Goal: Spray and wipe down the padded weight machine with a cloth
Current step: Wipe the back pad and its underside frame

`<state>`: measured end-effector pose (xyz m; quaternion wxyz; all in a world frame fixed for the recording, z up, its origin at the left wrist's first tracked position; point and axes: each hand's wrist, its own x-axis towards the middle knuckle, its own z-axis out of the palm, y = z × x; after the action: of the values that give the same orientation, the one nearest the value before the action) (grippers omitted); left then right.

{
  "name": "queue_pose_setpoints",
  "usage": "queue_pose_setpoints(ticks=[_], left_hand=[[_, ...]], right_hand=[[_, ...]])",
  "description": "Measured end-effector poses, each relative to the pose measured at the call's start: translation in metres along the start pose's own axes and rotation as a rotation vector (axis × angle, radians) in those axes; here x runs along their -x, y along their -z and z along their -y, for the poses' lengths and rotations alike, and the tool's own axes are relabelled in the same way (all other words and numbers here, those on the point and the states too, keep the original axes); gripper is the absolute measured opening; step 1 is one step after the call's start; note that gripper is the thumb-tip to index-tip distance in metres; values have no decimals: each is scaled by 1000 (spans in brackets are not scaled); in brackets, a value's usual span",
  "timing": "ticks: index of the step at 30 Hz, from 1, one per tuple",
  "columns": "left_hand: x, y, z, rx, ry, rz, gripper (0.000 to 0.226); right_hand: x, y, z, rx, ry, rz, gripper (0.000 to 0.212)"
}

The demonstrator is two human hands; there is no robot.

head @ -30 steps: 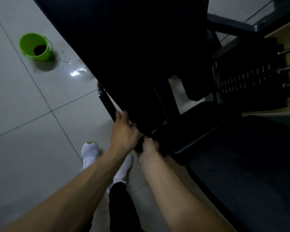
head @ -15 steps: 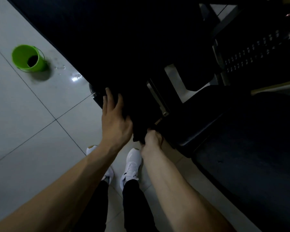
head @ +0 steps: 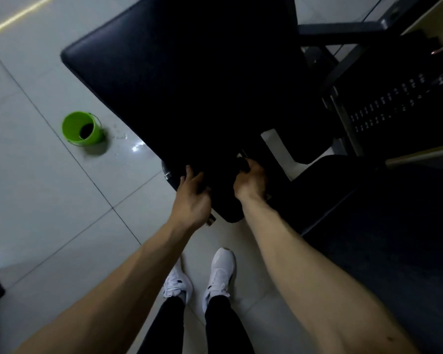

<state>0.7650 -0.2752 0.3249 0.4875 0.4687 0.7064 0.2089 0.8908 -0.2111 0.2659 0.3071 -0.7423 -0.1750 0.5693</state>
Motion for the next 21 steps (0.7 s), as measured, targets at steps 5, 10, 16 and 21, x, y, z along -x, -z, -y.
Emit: queue_pose_setpoints(ticks=[5, 10, 16, 21], left_hand=[[30, 45, -54, 463, 348, 36, 38], [61, 90, -136, 929, 496, 29, 60], [76, 167, -179, 995, 423, -151, 38], [66, 235, -149, 1088, 415, -173, 50]], right_hand=[[68, 21, 42, 172, 209, 160, 37], [165, -2, 106, 35, 339, 158, 27], [232, -59, 157, 77, 422, 325, 25], [260, -134, 172, 59, 406, 448, 22]])
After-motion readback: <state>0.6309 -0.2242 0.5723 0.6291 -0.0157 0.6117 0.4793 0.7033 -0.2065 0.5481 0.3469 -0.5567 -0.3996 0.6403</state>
